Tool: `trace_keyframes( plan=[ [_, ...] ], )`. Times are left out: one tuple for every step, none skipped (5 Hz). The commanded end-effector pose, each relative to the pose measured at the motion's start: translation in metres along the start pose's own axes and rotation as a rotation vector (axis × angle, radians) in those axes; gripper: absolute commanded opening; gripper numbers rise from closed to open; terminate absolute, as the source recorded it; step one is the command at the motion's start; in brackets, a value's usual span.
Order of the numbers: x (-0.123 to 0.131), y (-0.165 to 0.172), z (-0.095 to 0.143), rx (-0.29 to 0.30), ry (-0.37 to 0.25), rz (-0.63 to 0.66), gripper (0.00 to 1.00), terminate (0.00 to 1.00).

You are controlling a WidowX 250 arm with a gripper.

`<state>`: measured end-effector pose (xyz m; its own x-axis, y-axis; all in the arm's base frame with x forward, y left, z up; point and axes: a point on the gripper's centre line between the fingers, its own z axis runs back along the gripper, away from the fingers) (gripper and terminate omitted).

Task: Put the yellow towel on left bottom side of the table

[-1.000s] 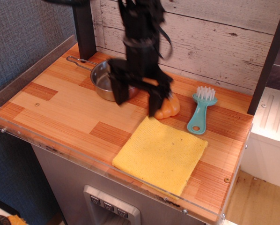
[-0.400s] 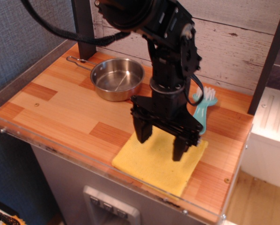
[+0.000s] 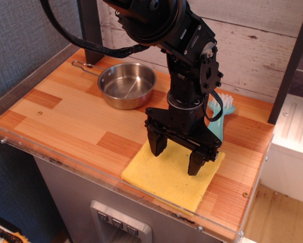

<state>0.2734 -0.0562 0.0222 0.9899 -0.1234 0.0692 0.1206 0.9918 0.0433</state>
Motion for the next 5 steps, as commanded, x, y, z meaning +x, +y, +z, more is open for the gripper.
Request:
trace_keyframes(
  plan=[
    [0.002,0.009,-0.007,0.018,-0.009,0.012,1.0,0.0],
    [-0.008,0.014,-0.024,-0.013,0.053,0.035,1.0,0.0],
    [-0.014,0.028,-0.037,-0.053,0.096,0.065,1.0,0.0],
    [-0.021,0.046,-0.041,-0.04,0.105,0.05,1.0,0.0],
    [-0.029,0.077,-0.036,-0.022,0.087,0.035,1.0,0.0]
  ],
)
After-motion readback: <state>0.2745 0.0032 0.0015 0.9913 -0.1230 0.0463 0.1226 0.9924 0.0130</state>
